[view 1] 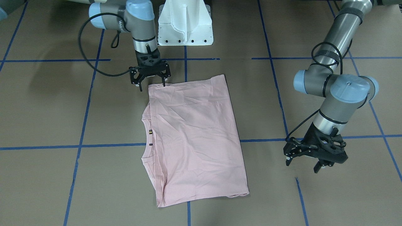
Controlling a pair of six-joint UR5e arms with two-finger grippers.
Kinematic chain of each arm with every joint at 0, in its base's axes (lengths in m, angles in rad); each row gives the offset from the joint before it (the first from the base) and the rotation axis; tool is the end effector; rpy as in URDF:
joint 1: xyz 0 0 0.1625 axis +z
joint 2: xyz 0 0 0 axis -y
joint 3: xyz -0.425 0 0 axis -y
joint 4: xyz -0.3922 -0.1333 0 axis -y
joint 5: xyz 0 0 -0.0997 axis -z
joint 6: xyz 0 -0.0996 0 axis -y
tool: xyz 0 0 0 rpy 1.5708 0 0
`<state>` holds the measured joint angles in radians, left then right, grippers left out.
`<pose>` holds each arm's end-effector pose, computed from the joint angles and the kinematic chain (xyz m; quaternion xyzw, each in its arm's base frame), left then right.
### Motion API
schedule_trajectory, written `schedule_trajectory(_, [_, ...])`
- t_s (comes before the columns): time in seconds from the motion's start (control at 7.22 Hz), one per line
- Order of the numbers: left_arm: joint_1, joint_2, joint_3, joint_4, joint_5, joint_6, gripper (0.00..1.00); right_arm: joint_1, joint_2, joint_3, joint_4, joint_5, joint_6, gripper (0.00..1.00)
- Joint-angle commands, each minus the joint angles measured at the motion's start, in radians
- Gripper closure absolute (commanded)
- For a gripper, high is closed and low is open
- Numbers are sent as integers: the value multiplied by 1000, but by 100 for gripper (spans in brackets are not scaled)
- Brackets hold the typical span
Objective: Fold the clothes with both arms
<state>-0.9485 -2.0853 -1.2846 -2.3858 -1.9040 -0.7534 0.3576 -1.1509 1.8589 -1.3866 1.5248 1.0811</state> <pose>0.3394 -0.6459 0.4049 0.2884 0.4231 0.0265 0.8586 -0.5243 -0.3431 0.2804 0.1962 -0.3847 -0.0496 0.9006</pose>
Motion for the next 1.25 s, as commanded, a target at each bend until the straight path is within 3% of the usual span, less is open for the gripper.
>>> schedule_trajectory(0.0, [102,129,-242,2,-36,-212,0,56,-105,11,256,100,115,0])
schedule_trajectory(0.28, [286,274,-495,2,17,-510,0,81,-144,11,314,97,229,0])
schedule_trajectory(0.42, [419,356,-603,8,152,-618,0,90,-150,11,313,94,230,0])
schedule_trajectory(0.55, [515,363,-628,57,242,-805,26,95,-151,11,313,94,232,0])
schedule_trajectory(0.69, [605,355,-631,103,334,-955,40,96,-151,11,313,94,232,0])
schedule_trajectory(0.97, [681,335,-618,120,398,-1127,44,96,-153,10,313,87,232,0])
schedule_trajectory(1.11, [689,294,-613,208,404,-1141,45,98,-153,11,313,86,232,0])
